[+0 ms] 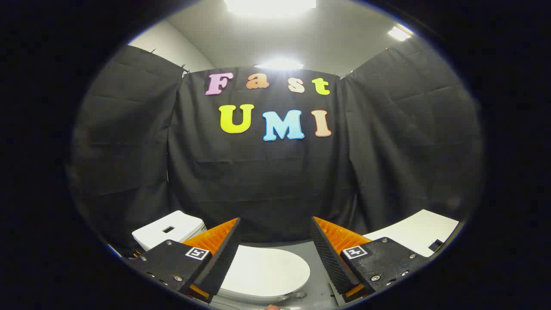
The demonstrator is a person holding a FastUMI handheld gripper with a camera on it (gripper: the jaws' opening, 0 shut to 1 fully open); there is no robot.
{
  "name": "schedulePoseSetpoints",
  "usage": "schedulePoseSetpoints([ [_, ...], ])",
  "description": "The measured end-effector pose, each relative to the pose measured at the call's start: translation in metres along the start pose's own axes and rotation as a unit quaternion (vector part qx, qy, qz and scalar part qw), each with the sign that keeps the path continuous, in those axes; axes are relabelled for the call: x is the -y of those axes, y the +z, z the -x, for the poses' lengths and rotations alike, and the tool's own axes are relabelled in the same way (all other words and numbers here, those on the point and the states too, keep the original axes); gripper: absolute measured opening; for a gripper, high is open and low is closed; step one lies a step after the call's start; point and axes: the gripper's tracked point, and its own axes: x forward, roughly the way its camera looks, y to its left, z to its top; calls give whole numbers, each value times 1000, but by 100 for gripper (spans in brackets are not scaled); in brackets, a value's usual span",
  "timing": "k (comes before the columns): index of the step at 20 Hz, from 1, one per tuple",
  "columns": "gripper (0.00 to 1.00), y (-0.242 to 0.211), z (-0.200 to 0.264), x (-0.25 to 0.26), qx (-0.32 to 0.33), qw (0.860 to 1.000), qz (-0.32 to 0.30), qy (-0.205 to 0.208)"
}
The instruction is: Open the toilet lid.
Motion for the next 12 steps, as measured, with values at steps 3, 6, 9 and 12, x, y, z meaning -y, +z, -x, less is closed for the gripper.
schedulePoseSetpoints([
  [3, 96, 5, 2, 6, 8, 1000, -9, -4],
  [6, 96, 10, 5, 17, 15, 1000, -19, -13],
  [9, 96, 9, 6, 26, 17, 999, -24, -20],
  [12, 96, 11, 6, 29, 20, 999, -38, -16],
])
